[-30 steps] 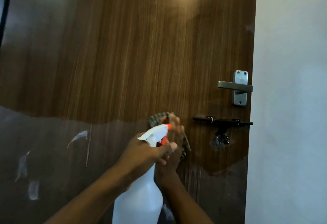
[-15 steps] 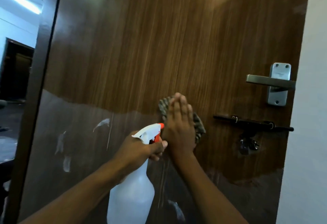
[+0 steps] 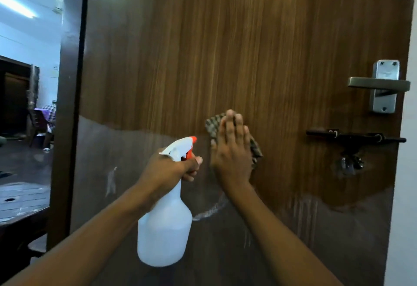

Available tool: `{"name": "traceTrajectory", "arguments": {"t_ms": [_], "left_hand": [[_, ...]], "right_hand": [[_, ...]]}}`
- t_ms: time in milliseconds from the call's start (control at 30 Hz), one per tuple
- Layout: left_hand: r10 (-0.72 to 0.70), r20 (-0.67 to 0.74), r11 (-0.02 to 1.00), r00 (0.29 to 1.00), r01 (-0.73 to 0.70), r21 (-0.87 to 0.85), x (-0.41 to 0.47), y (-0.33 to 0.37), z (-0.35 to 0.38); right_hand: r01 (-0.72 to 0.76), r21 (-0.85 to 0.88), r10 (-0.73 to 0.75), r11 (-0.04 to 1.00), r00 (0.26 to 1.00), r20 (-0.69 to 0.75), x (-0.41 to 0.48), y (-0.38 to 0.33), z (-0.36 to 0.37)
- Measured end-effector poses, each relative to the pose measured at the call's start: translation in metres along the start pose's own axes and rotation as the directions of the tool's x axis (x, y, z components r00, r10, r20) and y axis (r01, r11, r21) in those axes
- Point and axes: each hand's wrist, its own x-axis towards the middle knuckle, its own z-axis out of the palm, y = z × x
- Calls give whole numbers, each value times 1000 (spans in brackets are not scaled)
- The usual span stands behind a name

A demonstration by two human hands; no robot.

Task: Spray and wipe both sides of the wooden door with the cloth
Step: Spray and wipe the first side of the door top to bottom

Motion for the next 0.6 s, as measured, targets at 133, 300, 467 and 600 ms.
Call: {"name": "traceTrajectory", "arguments": {"t_ms": [133,300,467,600], "left_hand": [[29,17,999,999,-29,24,-2,-9,-35],[17,66,999,998,-20,37,1,-29,-74],[56,70,998,996,-58,29,7,-38,-109],[57,78,998,995,-58,12,6,-55,-132]], "right_hand": [[278,-30,-273,960,955,111,-52,-39,22],[120,-174,-112,977,992,53,-65,5,-3],[7,-46,-7,999,1000,-12,14,-72,20],[499,-143,-489,855,866,102,-18,-88,38]]}}
